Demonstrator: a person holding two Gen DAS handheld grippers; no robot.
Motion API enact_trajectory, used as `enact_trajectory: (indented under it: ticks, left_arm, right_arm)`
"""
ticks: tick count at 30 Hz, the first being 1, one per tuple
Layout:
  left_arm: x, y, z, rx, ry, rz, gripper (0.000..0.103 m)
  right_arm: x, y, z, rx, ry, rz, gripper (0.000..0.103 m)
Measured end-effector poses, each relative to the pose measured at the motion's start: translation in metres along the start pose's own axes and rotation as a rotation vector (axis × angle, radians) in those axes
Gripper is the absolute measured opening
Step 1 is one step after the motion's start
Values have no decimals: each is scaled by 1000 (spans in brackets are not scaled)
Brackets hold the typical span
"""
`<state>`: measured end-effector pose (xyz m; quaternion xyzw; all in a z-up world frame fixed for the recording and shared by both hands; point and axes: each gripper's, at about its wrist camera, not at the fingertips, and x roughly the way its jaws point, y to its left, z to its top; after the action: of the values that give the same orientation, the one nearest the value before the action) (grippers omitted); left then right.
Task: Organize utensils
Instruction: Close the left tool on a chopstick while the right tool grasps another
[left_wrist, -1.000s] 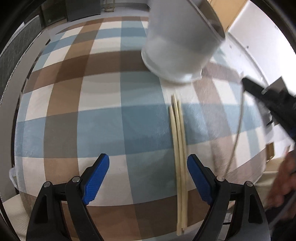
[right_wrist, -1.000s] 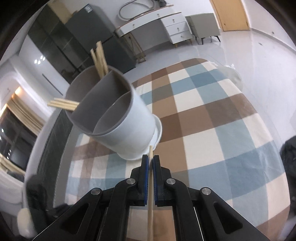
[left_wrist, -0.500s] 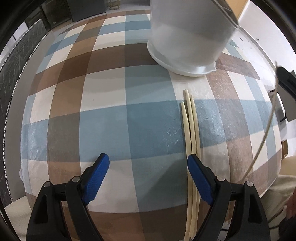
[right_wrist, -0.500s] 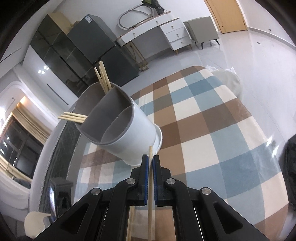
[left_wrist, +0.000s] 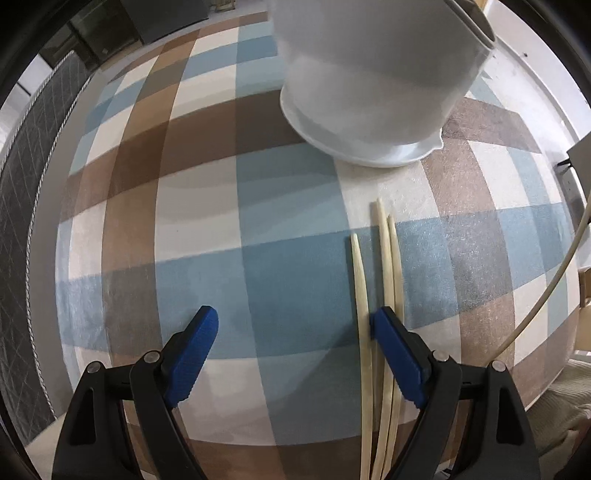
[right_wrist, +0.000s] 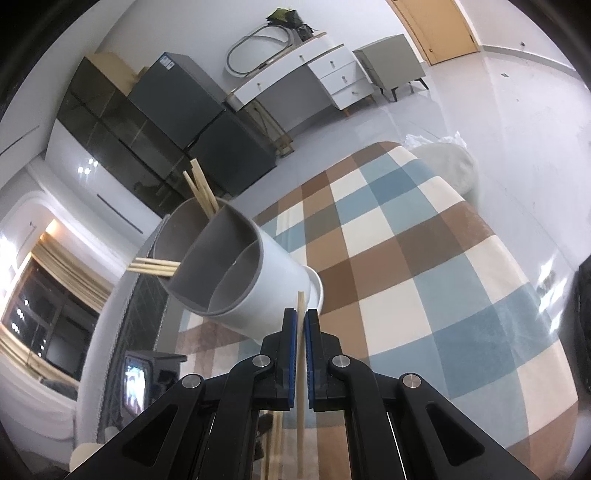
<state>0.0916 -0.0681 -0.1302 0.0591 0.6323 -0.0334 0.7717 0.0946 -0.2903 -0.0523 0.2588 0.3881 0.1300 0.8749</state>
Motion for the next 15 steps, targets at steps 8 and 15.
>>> enact_trajectory:
  ticks: [8,15]
  left_arm:
    - [3,-13,18,0,-1,-36,52]
    - [3,-42,34,24,19,-76,4]
  right_arm:
    - [-2,-3,4,28,-9,14,4]
    - [-3,-6,6,33,-21,-2,4]
